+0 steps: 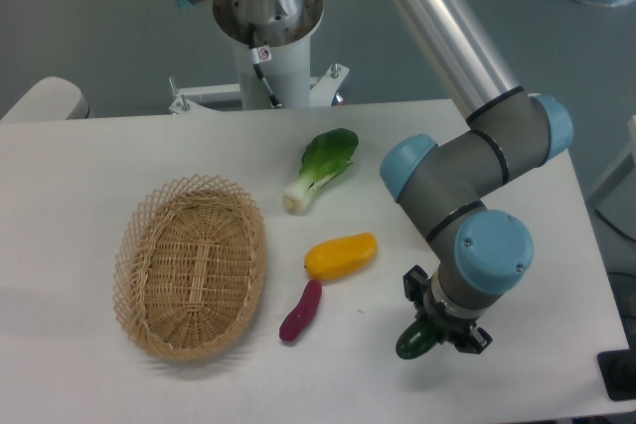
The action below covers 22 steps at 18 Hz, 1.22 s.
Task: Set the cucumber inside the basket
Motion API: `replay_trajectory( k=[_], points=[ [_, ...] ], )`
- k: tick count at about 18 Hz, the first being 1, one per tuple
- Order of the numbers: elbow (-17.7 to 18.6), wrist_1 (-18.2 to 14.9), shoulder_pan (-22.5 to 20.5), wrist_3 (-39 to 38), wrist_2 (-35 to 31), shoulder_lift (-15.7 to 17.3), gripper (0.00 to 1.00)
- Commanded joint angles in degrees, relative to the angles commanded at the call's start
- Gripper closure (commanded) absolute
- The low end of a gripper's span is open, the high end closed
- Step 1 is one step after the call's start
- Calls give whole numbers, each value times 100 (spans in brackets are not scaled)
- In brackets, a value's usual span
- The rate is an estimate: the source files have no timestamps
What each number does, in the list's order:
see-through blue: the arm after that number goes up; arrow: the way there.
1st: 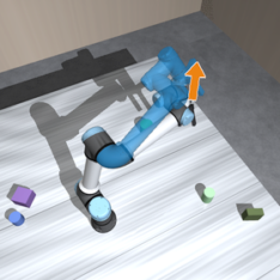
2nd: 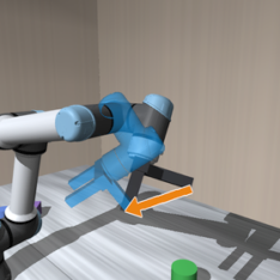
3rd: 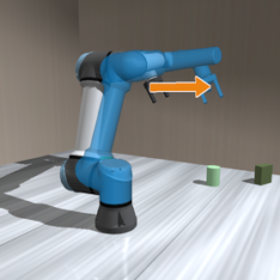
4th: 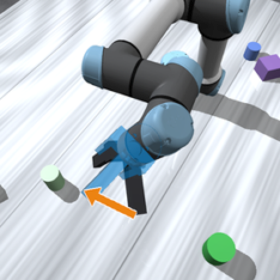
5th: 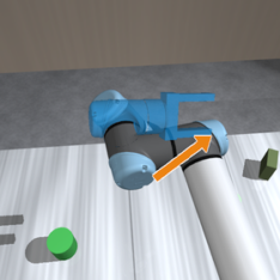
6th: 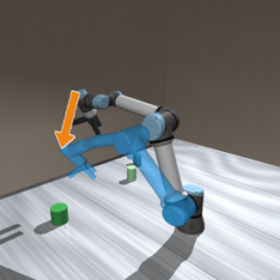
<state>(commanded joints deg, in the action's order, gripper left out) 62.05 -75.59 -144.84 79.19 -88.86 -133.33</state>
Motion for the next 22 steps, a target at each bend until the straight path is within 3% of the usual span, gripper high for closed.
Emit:
replay_trajectory(
  k=[16, 22],
  points=[
    [17, 0, 44, -88, 9, 9, 70],
    [667, 0, 140, -88, 53, 456, 73]
  ],
)
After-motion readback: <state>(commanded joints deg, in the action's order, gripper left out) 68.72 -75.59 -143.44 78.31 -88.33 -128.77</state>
